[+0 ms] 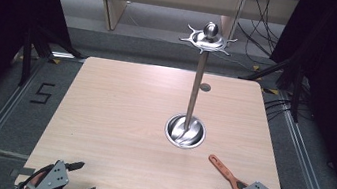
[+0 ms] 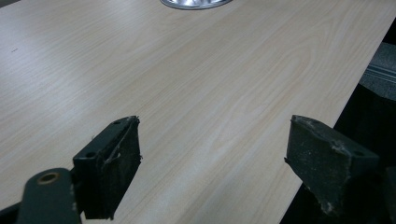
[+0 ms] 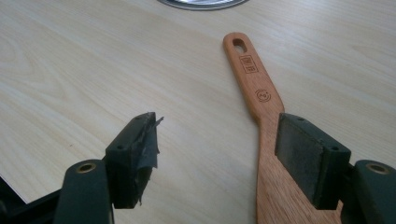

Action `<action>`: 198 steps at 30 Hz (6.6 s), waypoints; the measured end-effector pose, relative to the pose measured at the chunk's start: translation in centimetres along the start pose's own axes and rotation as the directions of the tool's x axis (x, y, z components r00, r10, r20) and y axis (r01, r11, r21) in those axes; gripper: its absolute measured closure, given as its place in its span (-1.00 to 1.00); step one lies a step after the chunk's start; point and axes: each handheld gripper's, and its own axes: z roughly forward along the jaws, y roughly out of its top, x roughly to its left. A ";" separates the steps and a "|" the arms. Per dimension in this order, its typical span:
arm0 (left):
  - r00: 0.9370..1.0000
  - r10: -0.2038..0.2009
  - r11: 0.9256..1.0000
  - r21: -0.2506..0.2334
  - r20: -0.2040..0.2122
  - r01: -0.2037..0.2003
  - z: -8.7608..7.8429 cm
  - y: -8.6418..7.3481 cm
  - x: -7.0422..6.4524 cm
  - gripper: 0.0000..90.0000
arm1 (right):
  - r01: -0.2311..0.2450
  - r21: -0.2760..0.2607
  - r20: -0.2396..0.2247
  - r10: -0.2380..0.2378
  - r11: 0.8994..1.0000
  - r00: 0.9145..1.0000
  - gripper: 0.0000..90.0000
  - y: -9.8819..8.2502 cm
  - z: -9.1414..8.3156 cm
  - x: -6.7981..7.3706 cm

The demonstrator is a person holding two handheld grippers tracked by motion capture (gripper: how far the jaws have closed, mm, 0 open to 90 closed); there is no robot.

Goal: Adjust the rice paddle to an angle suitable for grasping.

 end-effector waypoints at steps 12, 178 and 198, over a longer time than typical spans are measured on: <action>1.000 -0.006 1.000 -0.005 -0.005 0.006 0.2 0.0 -0.1 -0.62 | 0.008 0.020 -0.004 -0.008 1.000 1.000 -0.31 0.2 -0.1 -0.2; 1.000 -0.019 1.000 -0.007 -0.004 0.019 0.4 -0.1 0.0 -0.62 | 0.123 0.236 -0.049 -0.114 0.964 0.992 0.49 12.1 0.5 -6.2; 1.000 -0.009 1.000 0.000 0.009 0.009 0.4 0.0 0.1 -0.62 | 0.094 0.003 -0.041 -0.093 0.996 0.995 0.49 14.2 -3.4 -6.4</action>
